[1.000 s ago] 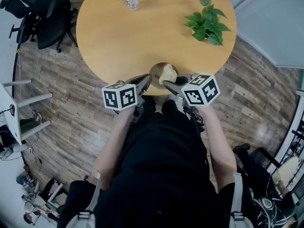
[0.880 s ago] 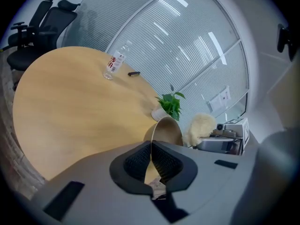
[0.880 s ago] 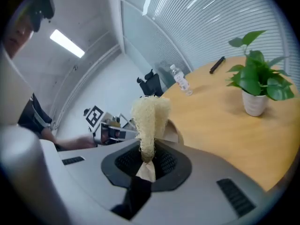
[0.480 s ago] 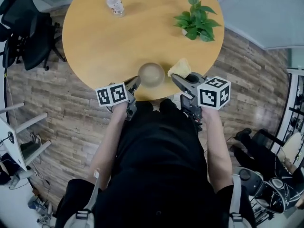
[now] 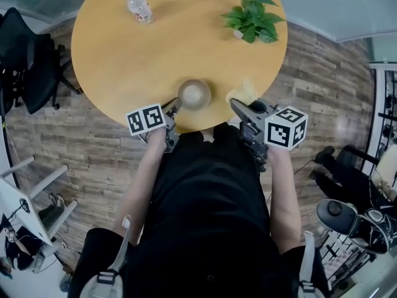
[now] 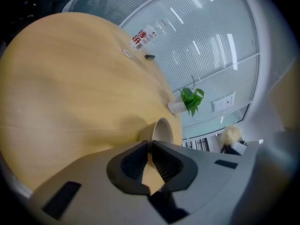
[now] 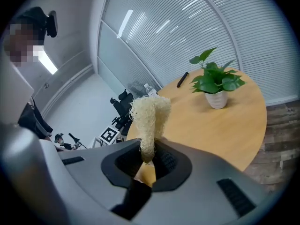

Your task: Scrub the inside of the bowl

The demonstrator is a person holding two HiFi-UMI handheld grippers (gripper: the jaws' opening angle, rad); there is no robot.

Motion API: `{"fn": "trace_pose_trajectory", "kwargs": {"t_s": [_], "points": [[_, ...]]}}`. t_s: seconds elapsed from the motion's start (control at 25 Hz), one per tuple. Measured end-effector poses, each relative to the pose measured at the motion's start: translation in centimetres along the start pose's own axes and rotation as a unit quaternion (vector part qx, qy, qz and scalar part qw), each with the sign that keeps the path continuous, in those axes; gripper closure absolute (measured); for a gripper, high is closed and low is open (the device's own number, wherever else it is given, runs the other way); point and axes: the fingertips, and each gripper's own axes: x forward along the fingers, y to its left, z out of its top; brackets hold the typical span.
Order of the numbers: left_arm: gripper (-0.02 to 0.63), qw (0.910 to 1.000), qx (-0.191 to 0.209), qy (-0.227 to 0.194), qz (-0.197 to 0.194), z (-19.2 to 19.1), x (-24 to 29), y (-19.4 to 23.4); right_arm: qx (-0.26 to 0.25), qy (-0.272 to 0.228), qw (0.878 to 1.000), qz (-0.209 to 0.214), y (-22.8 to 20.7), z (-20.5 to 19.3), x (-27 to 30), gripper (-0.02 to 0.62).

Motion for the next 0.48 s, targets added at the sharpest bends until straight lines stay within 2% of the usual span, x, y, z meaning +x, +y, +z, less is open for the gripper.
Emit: {"fn": "trace_pose_trajectory", "kwargs": {"t_s": [0.24,0.48], "points": [[0.580,0.9997,0.003,0.018,-0.015,0.36,-0.58,0.68,0.028,-0.028,0.999,-0.026,0.10,-0.85,-0.67,0.554],[0.575,0.9988,-0.005,0.030,-0.038,0.67,-0.66,1.13,0.036,-0.043,0.998,-0.028,0.48,-0.86,-0.41,0.554]]}}
